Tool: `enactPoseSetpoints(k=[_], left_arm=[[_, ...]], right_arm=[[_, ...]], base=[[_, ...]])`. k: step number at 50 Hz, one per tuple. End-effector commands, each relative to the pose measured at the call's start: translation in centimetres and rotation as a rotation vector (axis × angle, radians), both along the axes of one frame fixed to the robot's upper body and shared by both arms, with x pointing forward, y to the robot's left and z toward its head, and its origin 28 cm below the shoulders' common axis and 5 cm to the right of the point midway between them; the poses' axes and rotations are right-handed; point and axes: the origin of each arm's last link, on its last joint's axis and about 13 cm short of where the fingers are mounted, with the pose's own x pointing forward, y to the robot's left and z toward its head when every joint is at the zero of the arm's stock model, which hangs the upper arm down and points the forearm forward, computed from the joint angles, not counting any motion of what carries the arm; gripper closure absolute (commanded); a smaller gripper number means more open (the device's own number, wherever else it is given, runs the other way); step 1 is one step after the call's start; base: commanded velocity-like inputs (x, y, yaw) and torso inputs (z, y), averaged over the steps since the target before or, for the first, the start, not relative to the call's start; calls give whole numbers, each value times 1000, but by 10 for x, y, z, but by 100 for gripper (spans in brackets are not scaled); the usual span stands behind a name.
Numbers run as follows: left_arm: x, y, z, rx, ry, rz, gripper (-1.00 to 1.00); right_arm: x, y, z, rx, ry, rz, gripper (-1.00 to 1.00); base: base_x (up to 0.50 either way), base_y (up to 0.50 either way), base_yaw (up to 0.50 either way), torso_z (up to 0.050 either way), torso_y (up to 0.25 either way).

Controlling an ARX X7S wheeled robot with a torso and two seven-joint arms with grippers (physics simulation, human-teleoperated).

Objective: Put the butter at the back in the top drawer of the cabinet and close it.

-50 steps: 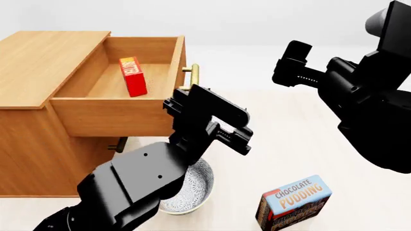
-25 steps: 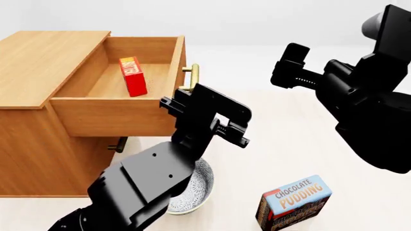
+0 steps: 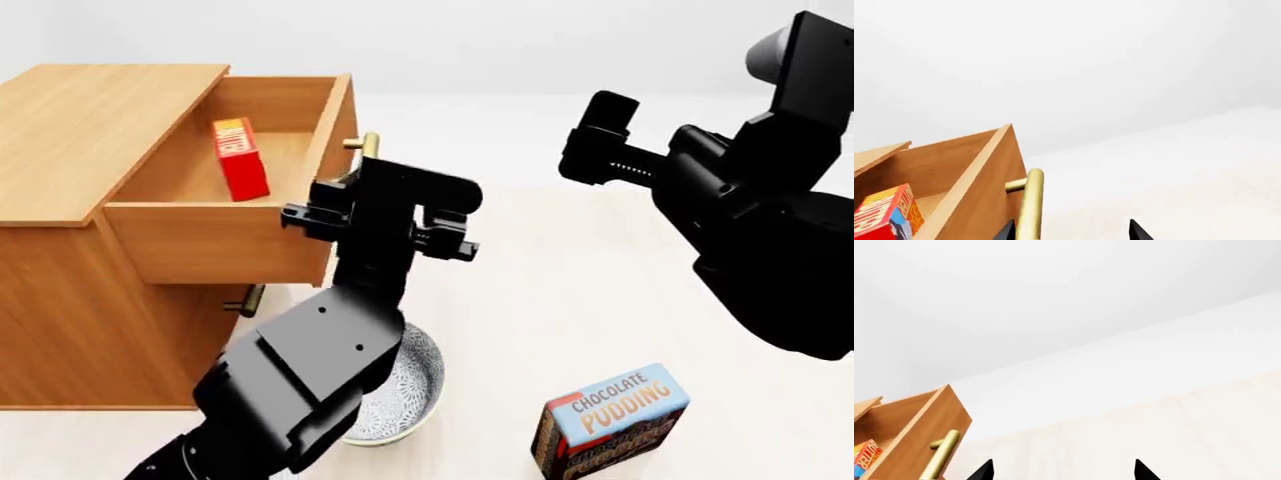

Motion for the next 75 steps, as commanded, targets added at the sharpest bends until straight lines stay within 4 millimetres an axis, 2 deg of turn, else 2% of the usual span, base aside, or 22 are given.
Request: enactPoseSetpoints(k=[1, 17, 31, 58, 66, 75], left_arm=[[47, 40, -2, -48, 61, 387, -100], [57, 61, -8, -25, 56, 504, -100], [62, 95, -13, 10, 62, 618, -100], [60, 140, -16, 58, 97, 736, -100], [57, 140, -14, 48, 86, 714, -100], [37, 125, 1, 6, 34, 512, -100]], right_arm=[[0, 1, 0, -2, -2, 5, -100], [1, 3, -4, -8, 6, 13, -100], [1, 5, -5, -10, 8, 16, -100], [1, 8, -6, -21, 12, 23, -100], [1, 9, -6, -24, 13, 24, -100], [0, 9, -10, -26, 17, 17, -100]], base=[[22, 2, -4, 0, 0], [9, 0, -4, 0, 0], [1, 0, 0, 0, 0], [2, 2, 2, 0, 0], [5, 6, 6, 0, 0], [1, 2, 2, 0, 0]])
